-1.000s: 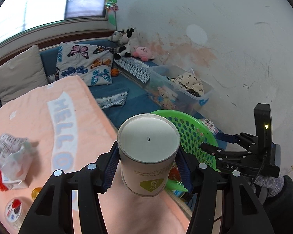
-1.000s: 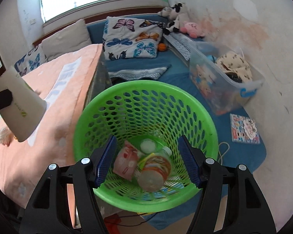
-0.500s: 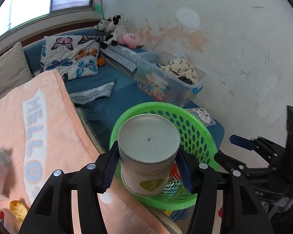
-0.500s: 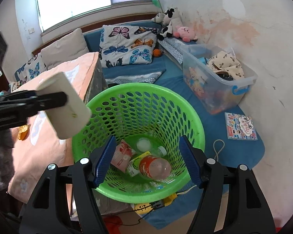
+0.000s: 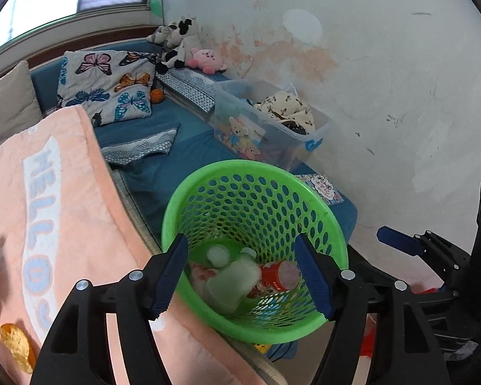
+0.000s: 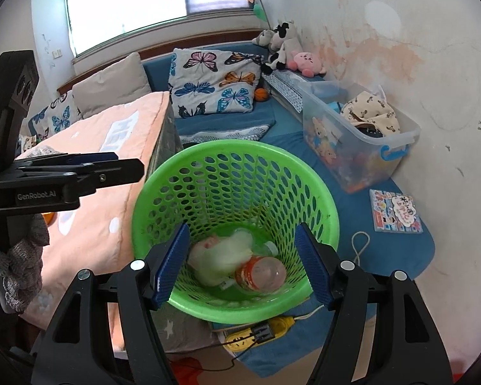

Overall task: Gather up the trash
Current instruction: 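Carry both cups over the green basket and open both tools to drop them, then close the left tool on the clear round yogurt tub while the right tool reaches the orange peel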

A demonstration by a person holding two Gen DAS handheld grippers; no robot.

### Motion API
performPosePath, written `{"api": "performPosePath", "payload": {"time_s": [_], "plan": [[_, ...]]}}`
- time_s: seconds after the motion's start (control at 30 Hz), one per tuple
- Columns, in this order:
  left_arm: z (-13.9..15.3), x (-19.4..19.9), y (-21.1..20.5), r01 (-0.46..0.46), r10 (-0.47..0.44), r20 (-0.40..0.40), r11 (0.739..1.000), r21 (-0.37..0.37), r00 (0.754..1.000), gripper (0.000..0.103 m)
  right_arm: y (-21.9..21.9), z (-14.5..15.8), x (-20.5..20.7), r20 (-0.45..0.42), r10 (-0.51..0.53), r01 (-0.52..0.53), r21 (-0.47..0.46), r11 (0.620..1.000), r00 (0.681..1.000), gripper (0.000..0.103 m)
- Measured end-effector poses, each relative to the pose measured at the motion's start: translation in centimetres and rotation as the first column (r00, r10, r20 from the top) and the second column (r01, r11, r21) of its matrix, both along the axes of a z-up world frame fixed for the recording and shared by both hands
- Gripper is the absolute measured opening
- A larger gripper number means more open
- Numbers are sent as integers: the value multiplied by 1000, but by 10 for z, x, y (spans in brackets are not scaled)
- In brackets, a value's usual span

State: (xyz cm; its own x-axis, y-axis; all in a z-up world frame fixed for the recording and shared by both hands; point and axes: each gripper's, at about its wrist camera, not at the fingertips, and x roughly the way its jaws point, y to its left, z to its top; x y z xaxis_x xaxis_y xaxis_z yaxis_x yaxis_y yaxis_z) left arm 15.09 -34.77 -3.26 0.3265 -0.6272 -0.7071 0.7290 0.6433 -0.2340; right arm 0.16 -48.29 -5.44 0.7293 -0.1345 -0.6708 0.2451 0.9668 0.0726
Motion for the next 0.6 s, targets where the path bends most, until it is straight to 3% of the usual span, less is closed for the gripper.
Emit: {"api": "performPosePath", "payload": {"time_s": [0.33,0.6], "plan": [[15,-8,82,-127,127,54,992,0,990,67,41,12,3,42,98,-98,-5,995,994,69],[19,-5,174,-295,294,96,955,3,951,67,92,13,24,50,214,-214,-10,977,976,73]]}}
